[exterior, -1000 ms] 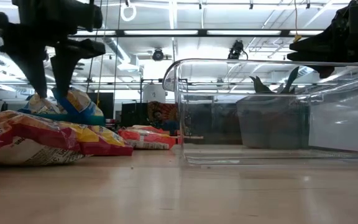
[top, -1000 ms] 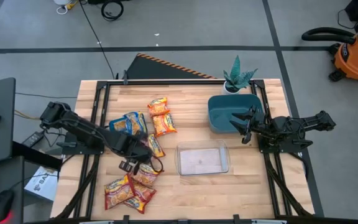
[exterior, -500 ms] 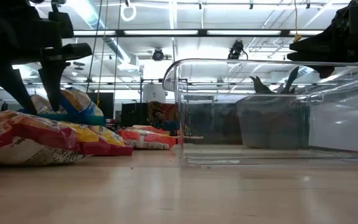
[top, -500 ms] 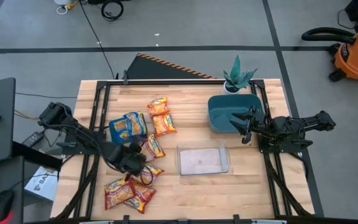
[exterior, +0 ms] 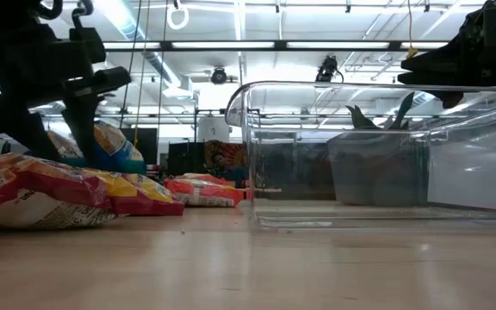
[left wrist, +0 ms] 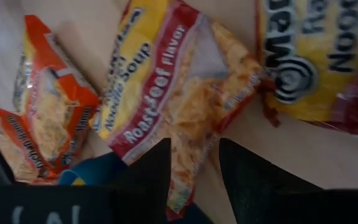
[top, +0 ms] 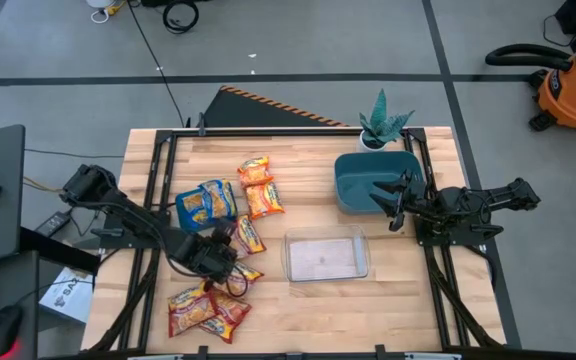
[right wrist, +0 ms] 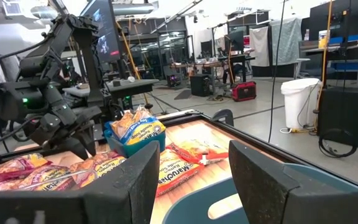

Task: Sort Maruchan noodles
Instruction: Put the red noodle pack into the transparent bin

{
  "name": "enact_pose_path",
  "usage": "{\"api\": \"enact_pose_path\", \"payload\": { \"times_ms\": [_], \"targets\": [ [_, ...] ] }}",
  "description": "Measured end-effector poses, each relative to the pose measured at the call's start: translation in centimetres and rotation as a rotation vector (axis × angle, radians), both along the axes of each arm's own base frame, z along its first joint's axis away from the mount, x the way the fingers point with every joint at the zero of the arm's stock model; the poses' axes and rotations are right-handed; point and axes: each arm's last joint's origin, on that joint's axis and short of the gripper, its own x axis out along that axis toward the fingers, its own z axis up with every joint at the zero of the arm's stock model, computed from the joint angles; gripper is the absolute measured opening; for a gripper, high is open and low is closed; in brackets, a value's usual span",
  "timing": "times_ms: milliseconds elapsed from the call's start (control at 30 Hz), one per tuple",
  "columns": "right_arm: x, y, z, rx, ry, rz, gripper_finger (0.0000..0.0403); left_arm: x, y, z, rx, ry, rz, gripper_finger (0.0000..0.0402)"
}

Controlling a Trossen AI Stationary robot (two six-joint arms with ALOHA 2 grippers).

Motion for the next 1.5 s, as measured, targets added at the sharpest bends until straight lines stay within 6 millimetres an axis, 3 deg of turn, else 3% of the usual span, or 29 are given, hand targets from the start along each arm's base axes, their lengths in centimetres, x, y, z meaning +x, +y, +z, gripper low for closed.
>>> {"api": "enact_pose_path", "payload": {
  "times_ms": [700,1000,1500],
  "targets": [
    [0.0,0.0,0.0,0.0,0.0,0.0,0.0199,0.4,1.0,-0.1,-0.043,0.033,0.045,0.0142],
    [0.0,0.0,0.0,0.0,0.0,0.0,0.0199,-0.3,1.5,-2.2,-0.021,-0.016,0.049,0.0142],
    [0.0,0.0,0.0,0.0,0.0,0.0,0.0199,0.2,1.4,-2.0,0.004,-0.096,0.063,0.0142]
  ]
}}
